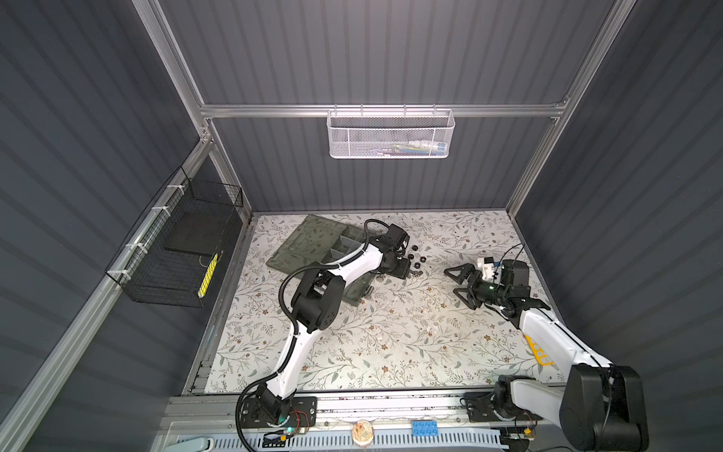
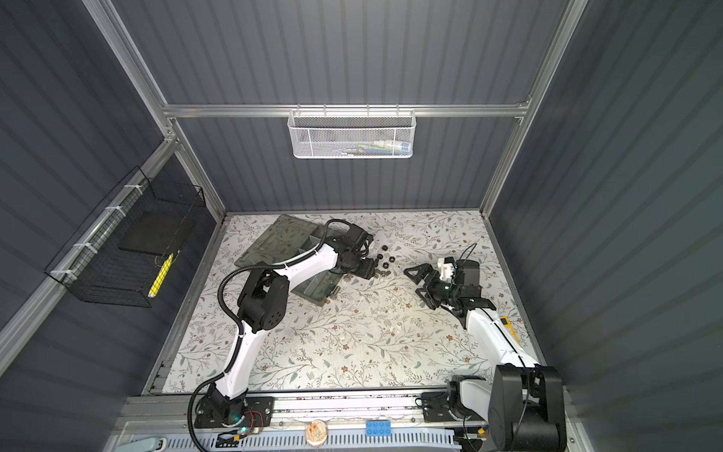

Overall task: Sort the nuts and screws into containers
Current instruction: 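Draw the right gripper back while the left gripper lowers to the pile, then close the left gripper on a silver wing nut in the pile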

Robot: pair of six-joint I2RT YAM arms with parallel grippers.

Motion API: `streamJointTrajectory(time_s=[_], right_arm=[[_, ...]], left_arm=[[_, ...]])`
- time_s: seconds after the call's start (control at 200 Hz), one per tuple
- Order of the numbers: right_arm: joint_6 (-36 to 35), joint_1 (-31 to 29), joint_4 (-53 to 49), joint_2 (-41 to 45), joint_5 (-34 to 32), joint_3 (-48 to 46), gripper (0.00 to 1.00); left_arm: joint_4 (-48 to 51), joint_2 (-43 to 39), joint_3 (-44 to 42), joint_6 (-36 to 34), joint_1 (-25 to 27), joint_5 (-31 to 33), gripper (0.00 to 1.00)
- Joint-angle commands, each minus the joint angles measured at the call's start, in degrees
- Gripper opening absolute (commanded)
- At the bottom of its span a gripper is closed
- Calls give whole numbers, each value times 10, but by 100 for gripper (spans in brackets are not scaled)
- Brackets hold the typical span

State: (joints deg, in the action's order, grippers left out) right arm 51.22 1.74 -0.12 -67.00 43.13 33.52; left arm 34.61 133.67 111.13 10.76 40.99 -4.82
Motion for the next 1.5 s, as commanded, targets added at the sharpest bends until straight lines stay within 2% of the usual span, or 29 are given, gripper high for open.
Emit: streamJointTrajectory(time_s=[0.0, 0.14, 0.385, 0.58, 1.086, 1.391, 1.496], right_arm=[[0, 3, -13, 11, 11, -3, 99], [1, 2, -17, 14, 13, -1, 99], [-4, 2, -25, 20, 13, -3, 99], [1, 2, -21, 19, 19, -4, 99], [0, 2, -20, 23, 21, -10, 99], [2, 2, -18, 23, 23, -10, 99], [1, 2, -18, 25, 23, -13, 99]], left_arm=[[13, 24, 27, -35, 10, 25, 61], [32, 43, 49, -53, 18, 52, 53], [30, 30, 11, -76, 36, 92, 45], [28, 27, 4, -91, 46, 110, 33], [32, 62, 40, -84, 48, 124, 32], [26, 71, 42, -71, 48, 125, 23], [12, 60, 21, -65, 48, 121, 15]])
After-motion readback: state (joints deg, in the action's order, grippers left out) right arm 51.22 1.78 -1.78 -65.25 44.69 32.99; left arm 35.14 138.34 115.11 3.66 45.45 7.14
